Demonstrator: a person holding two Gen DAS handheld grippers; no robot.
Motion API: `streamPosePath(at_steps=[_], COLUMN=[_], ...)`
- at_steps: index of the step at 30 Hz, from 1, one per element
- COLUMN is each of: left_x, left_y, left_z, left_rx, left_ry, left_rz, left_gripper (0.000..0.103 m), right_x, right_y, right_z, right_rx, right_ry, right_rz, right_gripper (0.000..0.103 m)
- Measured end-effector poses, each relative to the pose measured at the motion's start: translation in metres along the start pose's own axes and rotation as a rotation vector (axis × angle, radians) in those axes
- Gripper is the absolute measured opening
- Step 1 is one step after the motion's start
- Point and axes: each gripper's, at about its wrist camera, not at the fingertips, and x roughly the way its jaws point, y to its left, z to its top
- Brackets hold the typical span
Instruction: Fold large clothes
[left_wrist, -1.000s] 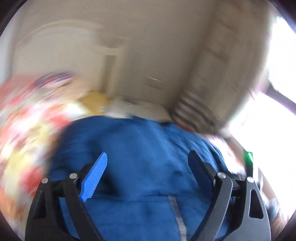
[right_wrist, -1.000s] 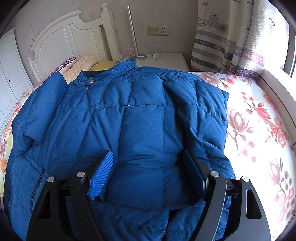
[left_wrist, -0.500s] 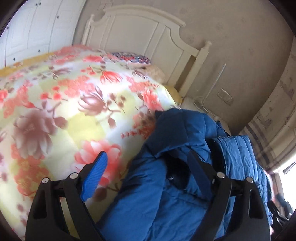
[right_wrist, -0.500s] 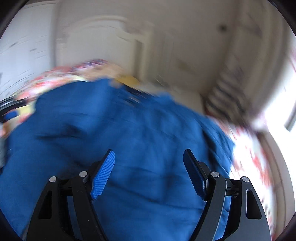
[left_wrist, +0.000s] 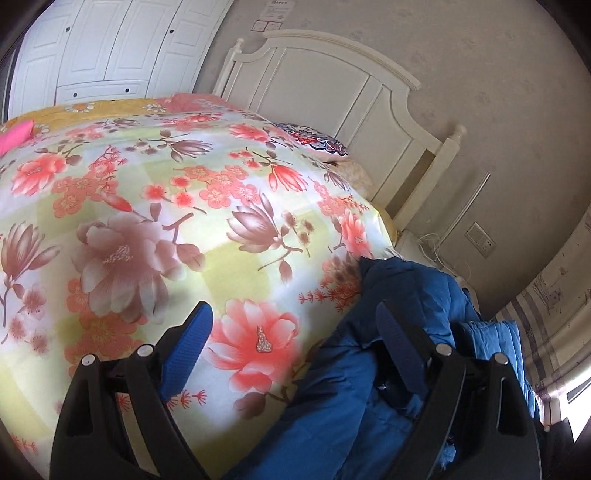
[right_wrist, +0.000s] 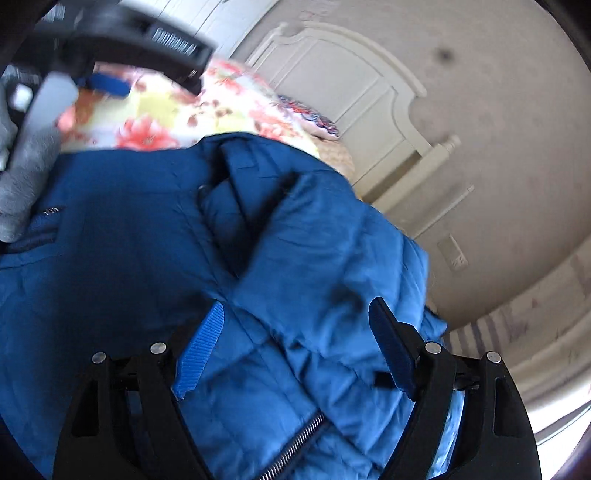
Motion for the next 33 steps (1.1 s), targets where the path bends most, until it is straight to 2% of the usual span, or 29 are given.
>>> streamPosePath(at_steps=[2,3,4,5,7,8,10,11,13,15,17,20,22,23,25,27,29,30,31,32,33], left_x=[-0.001,-0.001,-0.002,-0.002,-0.002,-0.002,-0.003,-0.003,-0.005,-0.006,-0.007,-0.006,-0.005,-0.005,-0.005,-0.004,-0.003,-0.002,-0.002,-0.002,-0.002], left_y=[-0.001,-0.001,-0.002,-0.002,-0.001,-0.001,-0.001,-0.001,-0.001,-0.001,-0.001,-0.003,-0.005,-0.005,-0.005,-0.006,-0.006,-0.007,-0.007,-0.007,-0.007], left_z=[0.000,0.000,0.000,0.000,0.000,0.000,-0.001,-0.001,-0.001,-0.001,-0.001,-0.002,-0.003,-0.003,-0.004,-0.004,-0.004,-0.005,-0.005,-0.005,-0.005], left_rx=[0.005,0.007,0.009,0.010,0.006,0.004,0.002,0.002,0.002,0.001,0.002,0.008,0.017,0.020,0.022,0.023,0.025,0.028,0.029,0.030,0.031], left_ry=[-0.005,-0.008,-0.008,-0.007,-0.005,-0.003,-0.002,-0.002,-0.003,-0.005,-0.003,0.003,0.006,0.006,0.005,0.008,0.011,0.012,0.011,0.012,0.013], left_rz=[-0.002,-0.004,-0.003,-0.003,-0.006,-0.008,-0.012,-0.013,-0.017,-0.021,-0.023,-0.022,-0.019,-0.017,-0.014,-0.011,-0.010,-0.008,-0.008,-0.008,-0.007], left_gripper=[0.089,0.089,0.089,0.089,0.089,0.089,0.089,0.089,0.089,0.089,0.090,0.090,0.090,0.090,0.090,0.090,0.090,0.090,0.090,0.090,0.090], right_x=[0.003,0.001,-0.006,-0.012,-0.030,-0.042,-0.053,-0.057,-0.056,-0.048,-0.035,-0.014,-0.010,-0.010,-0.007,0.001,0.007,0.013,0.020,0.022,0.022], right_y=[-0.007,-0.016,-0.031,-0.044,-0.084,-0.115,-0.155,-0.180,-0.217,-0.232,-0.233,-0.220,-0.214,-0.213,-0.211,-0.211,-0.216,-0.216,-0.216,-0.214,-0.213], right_z=[0.006,0.008,0.008,0.007,-0.005,-0.022,-0.054,-0.081,-0.144,-0.191,-0.226,-0.247,-0.243,-0.236,-0.225,-0.213,-0.214,-0.212,-0.211,-0.213,-0.212], right_rx=[0.044,0.093,0.176,0.257,0.466,0.630,0.848,1.002,1.308,1.490,1.553,1.619,1.612,1.597,1.578,1.569,1.574,1.576,1.578,1.581,1.582], right_ry=[0.013,0.001,-0.041,-0.072,-0.149,-0.208,-0.258,-0.277,-0.278,-0.208,-0.096,-0.036,-0.067,-0.083,-0.075,-0.029,0.010,0.029,0.048,0.047,0.027], right_rz=[0.035,0.080,0.132,0.159,0.213,0.234,0.240,0.236,0.242,0.221,0.210,0.305,0.342,0.345,0.347,0.331,0.320,0.315,0.315,0.323,0.338], right_gripper=[0.056,0.045,0.025,0.020,0.016,0.015,0.015,0.014,0.014,0.016,0.025,0.032,0.071,0.075,0.075,0.075,0.070,0.064,0.052,0.047,0.032])
